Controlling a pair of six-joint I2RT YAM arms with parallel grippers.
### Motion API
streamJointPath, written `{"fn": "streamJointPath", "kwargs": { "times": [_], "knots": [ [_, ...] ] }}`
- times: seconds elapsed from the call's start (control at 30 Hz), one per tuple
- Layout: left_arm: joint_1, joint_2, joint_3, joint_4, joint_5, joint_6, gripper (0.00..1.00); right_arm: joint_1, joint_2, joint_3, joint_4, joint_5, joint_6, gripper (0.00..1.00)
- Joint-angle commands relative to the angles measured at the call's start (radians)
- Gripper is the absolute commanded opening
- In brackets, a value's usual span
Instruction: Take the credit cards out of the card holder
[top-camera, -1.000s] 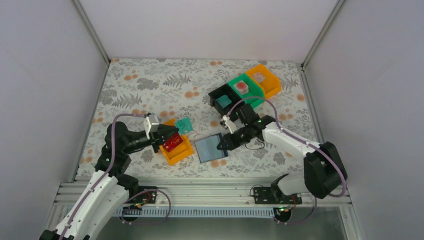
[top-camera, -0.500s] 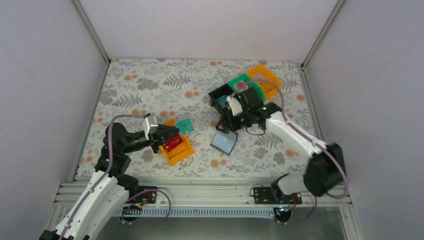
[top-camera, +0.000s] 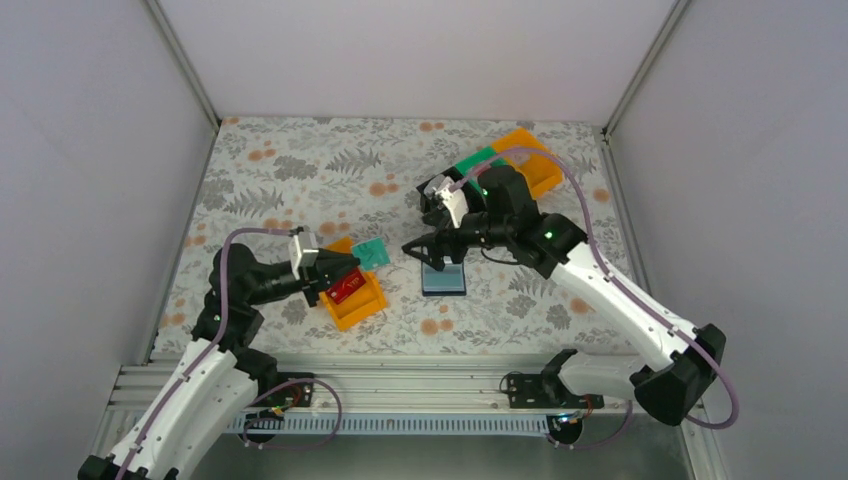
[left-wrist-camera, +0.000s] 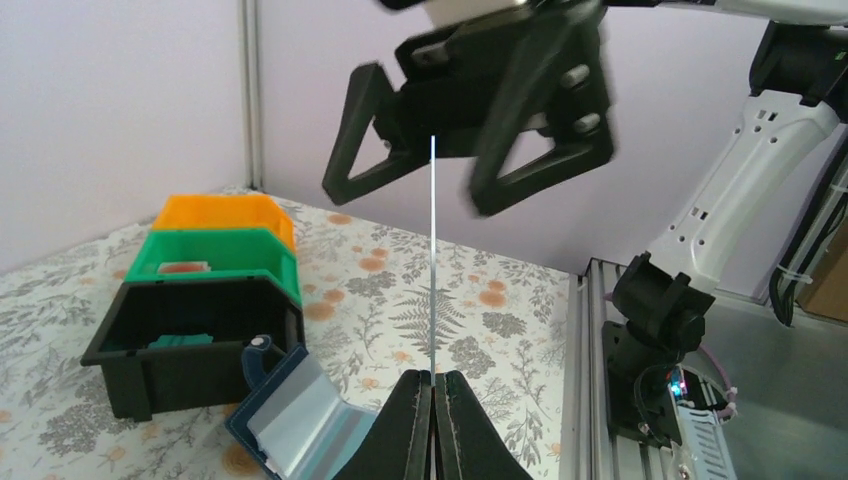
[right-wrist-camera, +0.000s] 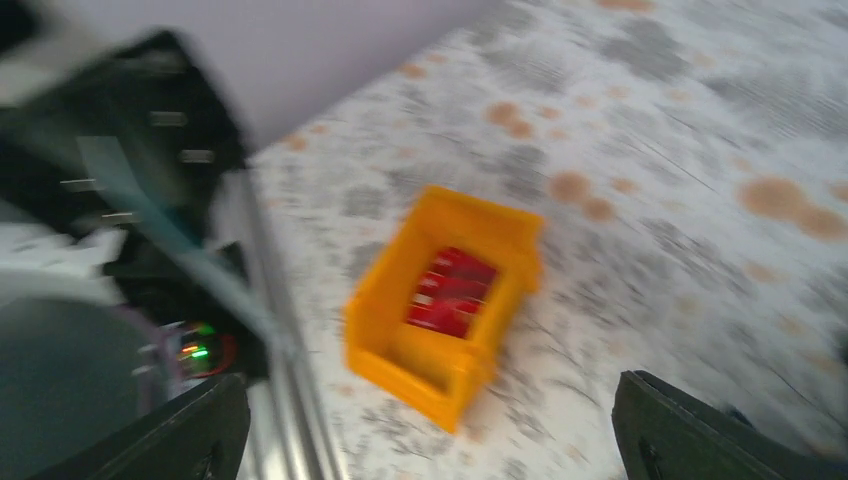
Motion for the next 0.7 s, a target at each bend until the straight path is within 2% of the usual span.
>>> {"fn": "streamJointPath", "kwargs": {
  "times": [0.0,0.1,0.2,0.3,0.43,0.57,0.67],
  "knots": [
    [-0.006,0.013,0.006,0.043,0.044,0.036,0.02,0.050,-0.063,-0.012,0.202,-0.335,-0.109,0.92],
    [-0.006,0.028,0.025,0.025,0.043,0.057,0.02,0.063,-0.047,0.004,0.181,-0.418,-0.166,0.91],
    [-0.009,0.036,0.018,0.046,0.052,0.060,0.02,0.083,-0.020,0.007,0.222,-0.357,-0.144,0.91],
    [-0.013,0.043,0.016,0.070,0.052,0.039,0.02,0.117,0.051,0.047,0.225,-0.337,-0.152,0.80],
    [-0.013,0.036,0.033,0.023,0.047,0.065,0.02,0.126,0.048,0.021,0.228,-0.318,-0.177,0.67],
    [-0.014,0.032,0.021,0.042,0.050,0.053,0.02,0.126,0.069,0.017,0.218,-0.313,-0.171,0.43],
    [-0.014,0.034,0.032,0.029,0.050,0.062,0.02,0.127,0.095,0.012,0.231,-0.324,-0.163,0.33]
  ]
}}
